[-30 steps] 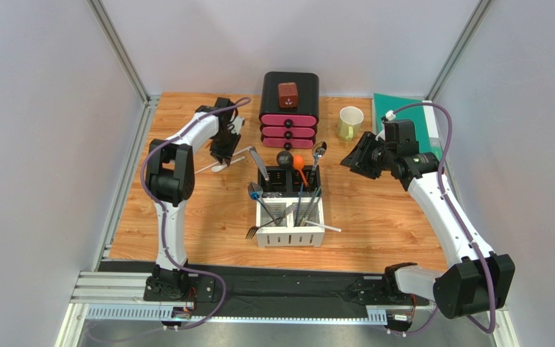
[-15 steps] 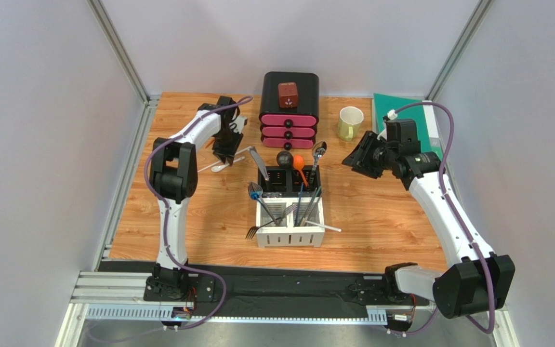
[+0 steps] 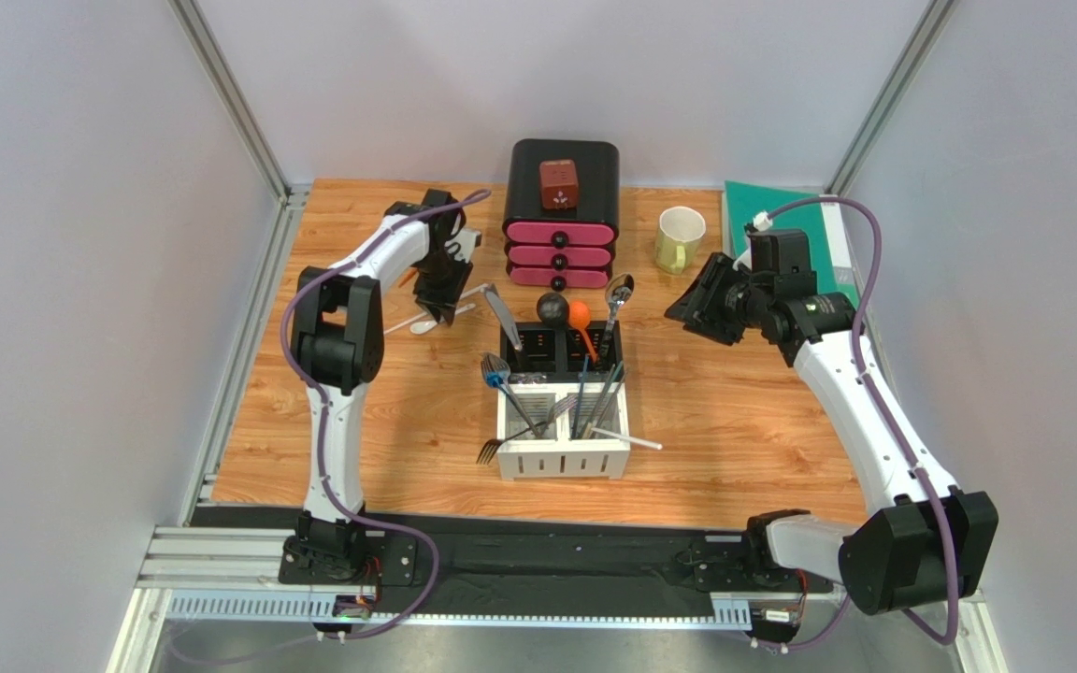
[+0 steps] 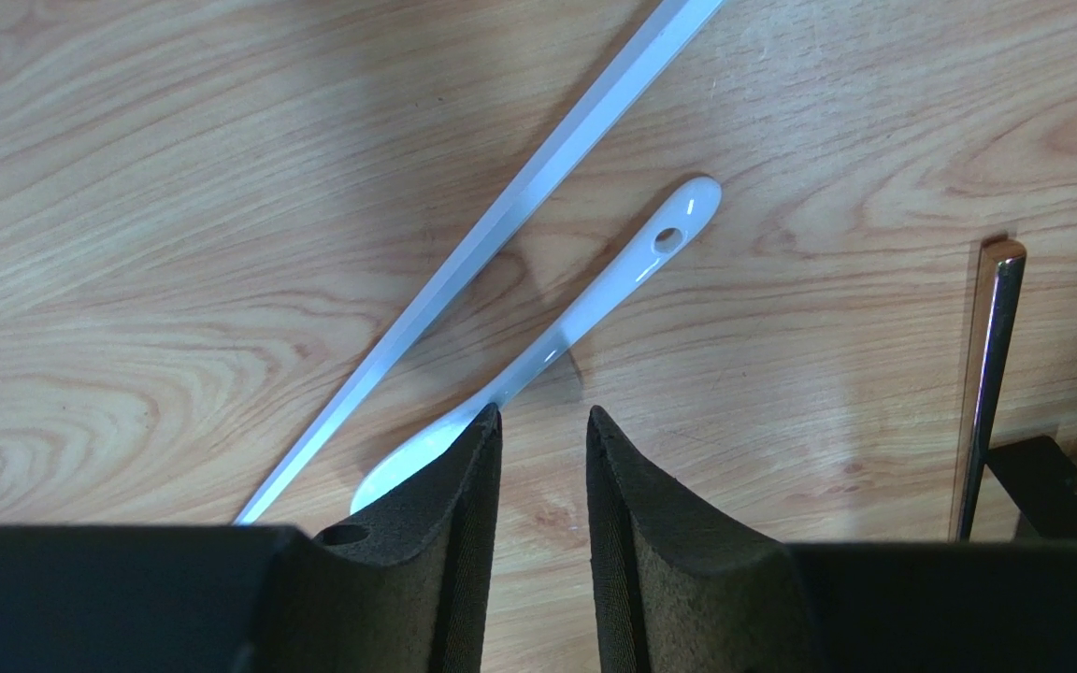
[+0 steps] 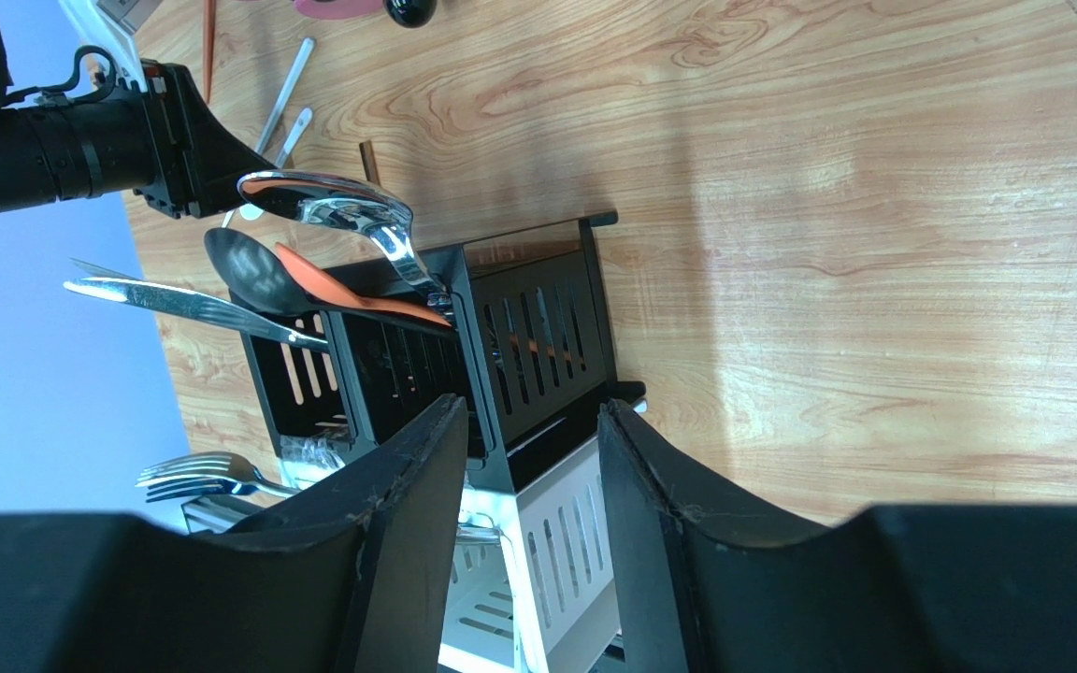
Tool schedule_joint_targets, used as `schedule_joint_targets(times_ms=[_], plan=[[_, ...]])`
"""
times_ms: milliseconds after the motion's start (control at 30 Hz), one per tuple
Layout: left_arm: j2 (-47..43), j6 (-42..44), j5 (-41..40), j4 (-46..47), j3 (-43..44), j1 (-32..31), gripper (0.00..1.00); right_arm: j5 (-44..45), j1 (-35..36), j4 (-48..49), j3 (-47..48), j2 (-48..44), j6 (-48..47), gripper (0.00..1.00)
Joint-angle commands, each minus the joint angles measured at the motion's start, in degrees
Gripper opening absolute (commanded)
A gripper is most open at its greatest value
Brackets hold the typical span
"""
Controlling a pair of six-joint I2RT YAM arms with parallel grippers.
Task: Sort the eating utensils into containers
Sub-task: Pick up the spoon from the center of the board.
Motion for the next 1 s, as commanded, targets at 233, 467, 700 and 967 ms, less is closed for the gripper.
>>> schedule_joint_targets(times_ms=[233, 467, 700, 967], plan=[[-1.24, 0.86, -2.97, -2.33, 3.58, -0.42, 0.34, -0.75, -0.33, 0.45, 2.75, -0.23, -0.26, 0.45], [3.85, -0.11, -1.92, -6.11, 9.38, -0.42, 0.34, -0.75, -0.51, 0.71, 3.28, 0.29, -0.17, 0.45], [5.79, -0.55, -0.16, -7.61, 8.77, -0.42, 0.32, -0.75, -1.21, 0.71, 3.19, 0.56, -0.17, 0.45], [5.35, -0.2, 0.45, -8.48, 7.63, -0.5, 0.26, -1.02, -1.65, 0.98, 4.59, 1.44, 0.18, 0.45]])
